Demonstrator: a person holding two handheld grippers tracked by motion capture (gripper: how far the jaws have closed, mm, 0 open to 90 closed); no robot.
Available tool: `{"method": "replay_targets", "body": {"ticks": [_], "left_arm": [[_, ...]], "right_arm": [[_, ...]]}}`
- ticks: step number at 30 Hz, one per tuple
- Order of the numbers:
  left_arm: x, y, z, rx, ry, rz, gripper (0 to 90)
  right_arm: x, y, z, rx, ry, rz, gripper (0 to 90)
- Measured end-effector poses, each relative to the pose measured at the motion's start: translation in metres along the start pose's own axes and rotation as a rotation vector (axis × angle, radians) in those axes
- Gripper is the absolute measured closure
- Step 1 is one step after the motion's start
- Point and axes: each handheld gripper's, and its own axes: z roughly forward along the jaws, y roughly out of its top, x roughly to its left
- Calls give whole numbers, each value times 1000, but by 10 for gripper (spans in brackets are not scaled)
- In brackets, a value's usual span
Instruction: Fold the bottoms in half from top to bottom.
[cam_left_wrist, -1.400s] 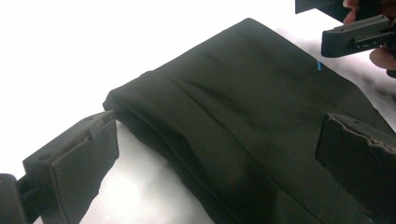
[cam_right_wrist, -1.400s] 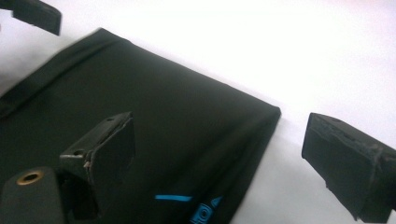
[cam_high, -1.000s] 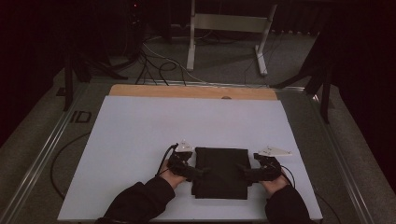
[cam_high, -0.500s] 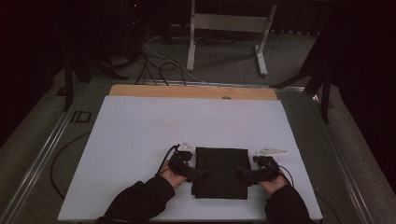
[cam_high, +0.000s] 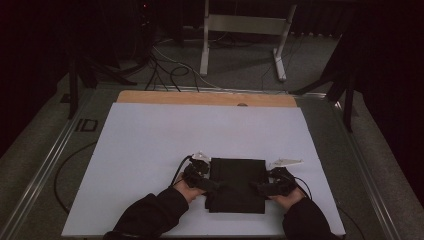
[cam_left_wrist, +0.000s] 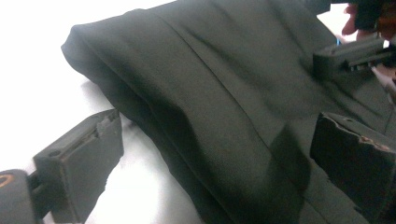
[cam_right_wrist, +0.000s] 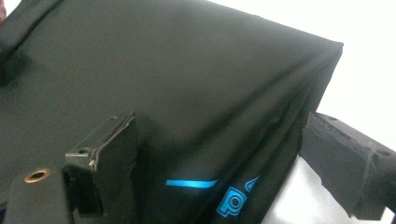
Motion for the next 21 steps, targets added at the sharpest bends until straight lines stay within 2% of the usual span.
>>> {"method": "replay_targets", "body": {"ticks": [3,5,8,10,11,12,14,16,17,18,21], "left_arm": [[1,1,-2,1,4,-21,92],[2,0,-2,0,-4,-37,167],[0,0,-1,4,-9,-32,240],[-1,0,-1,6,-10,-33,278],[-1,0,-1,6,-10,-33,309],[0,0,-1,6,-18,-47,337],[2,-1,-1,4,-26,-63,402],[3,-1,-1,1,-25,-63,459],[3,-1,-1,1,-25,-63,459],[2,-2,0,9,-36,-52,516],[1,-2,3,14,-46,-50,587]], "right_arm": [[1,0,-1,5,-2,4,146],[0,0,-2,0,-2,24,185],[2,1,-1,6,-35,30,229],[5,2,-1,16,-53,4,284],[5,2,-1,16,-53,4,284],[5,2,-2,10,-52,5,392],[5,2,-3,9,-50,13,438],[4,2,-3,9,-51,9,455],[5,1,-3,11,-52,8,455],[5,2,-3,13,-51,0,500],[7,2,-3,17,-44,-2,564]]}}
